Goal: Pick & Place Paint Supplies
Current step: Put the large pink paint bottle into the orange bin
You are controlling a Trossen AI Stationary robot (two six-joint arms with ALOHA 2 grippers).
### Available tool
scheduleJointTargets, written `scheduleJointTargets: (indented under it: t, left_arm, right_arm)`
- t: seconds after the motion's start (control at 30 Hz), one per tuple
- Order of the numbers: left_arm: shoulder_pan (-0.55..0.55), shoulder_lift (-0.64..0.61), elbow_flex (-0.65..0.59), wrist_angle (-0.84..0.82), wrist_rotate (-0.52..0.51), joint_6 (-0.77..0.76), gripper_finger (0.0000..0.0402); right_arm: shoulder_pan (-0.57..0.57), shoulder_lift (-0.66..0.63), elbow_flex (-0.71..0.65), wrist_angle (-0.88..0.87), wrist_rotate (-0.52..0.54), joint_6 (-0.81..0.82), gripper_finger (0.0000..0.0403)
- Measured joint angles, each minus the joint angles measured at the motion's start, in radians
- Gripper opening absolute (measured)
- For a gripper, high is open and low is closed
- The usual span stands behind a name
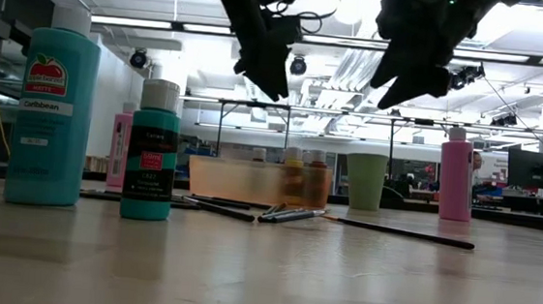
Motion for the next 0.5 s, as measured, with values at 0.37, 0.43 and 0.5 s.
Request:
scheduleJointTargets:
  t: [0.37,0.43,0.5]
  left_arm:
    - [-0.070,-0.057,-0.002,-0.045,-0.063,-0.051,0.0182]
    - [-0.080,-0.064,-0.002,-0.055,-0.064,-0.064,0.0182]
    - [-0.087,-0.065,-0.002,-0.074,-0.065,-0.073,0.0182]
  right_arm:
    - [0.000,-0.069,0.000,-0.099,0.014,0.000,0.0246]
    - [0.000,-0.070,0.000,-0.096,0.014,0.000,0.0246]
    - [0.000,-0.071,-0.001,-0.100,0.013,-0.001,0.0246]
